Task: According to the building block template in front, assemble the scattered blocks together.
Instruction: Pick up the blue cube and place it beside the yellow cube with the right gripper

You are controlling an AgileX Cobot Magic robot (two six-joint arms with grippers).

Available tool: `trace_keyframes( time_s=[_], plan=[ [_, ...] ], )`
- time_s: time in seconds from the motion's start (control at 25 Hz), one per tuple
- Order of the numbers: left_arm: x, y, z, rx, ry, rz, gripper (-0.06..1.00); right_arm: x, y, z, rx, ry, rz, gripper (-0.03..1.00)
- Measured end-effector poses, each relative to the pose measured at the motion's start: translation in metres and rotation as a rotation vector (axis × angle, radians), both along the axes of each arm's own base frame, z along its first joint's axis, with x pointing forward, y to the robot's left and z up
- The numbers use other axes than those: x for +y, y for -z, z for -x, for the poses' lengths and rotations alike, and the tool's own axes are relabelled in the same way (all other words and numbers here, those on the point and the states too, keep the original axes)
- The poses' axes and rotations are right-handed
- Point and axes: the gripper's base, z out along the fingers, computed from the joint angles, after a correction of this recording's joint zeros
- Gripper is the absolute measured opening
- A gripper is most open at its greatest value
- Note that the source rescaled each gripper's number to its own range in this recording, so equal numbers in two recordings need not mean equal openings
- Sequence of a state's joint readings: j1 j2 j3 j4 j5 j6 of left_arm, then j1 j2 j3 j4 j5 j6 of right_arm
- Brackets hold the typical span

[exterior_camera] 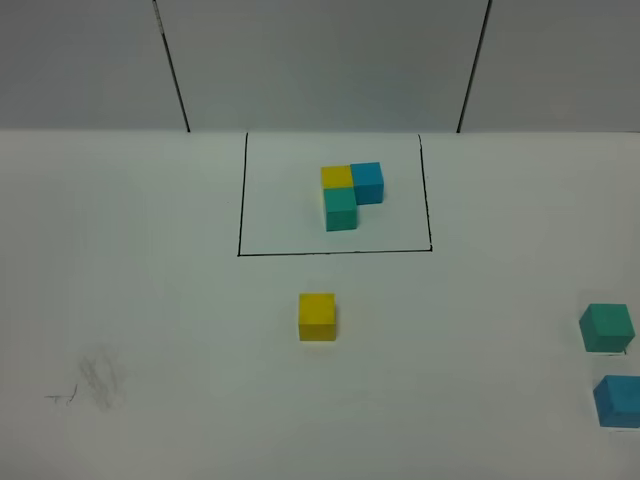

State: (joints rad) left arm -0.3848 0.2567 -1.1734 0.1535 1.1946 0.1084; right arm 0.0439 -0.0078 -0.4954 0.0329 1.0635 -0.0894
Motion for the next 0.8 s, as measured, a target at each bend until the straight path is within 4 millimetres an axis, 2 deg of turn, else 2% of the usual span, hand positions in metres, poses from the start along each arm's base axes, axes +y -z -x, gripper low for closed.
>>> trace_keyframes(
  time_s=[0.08,0.2,0.56,0.8],
  plan=[
    [-0.002,0.010,0.008,-0.004,0.006,0.023,0.92,0.000,0.000,0.000,0.000,0.000,0.000,0.00],
    [-0.010,0.022,0.010,0.025,-0.002,0.042,0.90,0.000,0.000,0.000,0.000,0.000,0.000,0.00],
    [-0.031,0.082,-0.013,0.214,-0.101,0.045,0.87,0.000,0.000,0.000,0.000,0.000,0.000,0.00],
    [-0.034,0.124,-0.013,0.260,-0.137,0.108,0.86,0.000,0.000,0.000,0.000,0.000,0.000,0.00]
  ],
)
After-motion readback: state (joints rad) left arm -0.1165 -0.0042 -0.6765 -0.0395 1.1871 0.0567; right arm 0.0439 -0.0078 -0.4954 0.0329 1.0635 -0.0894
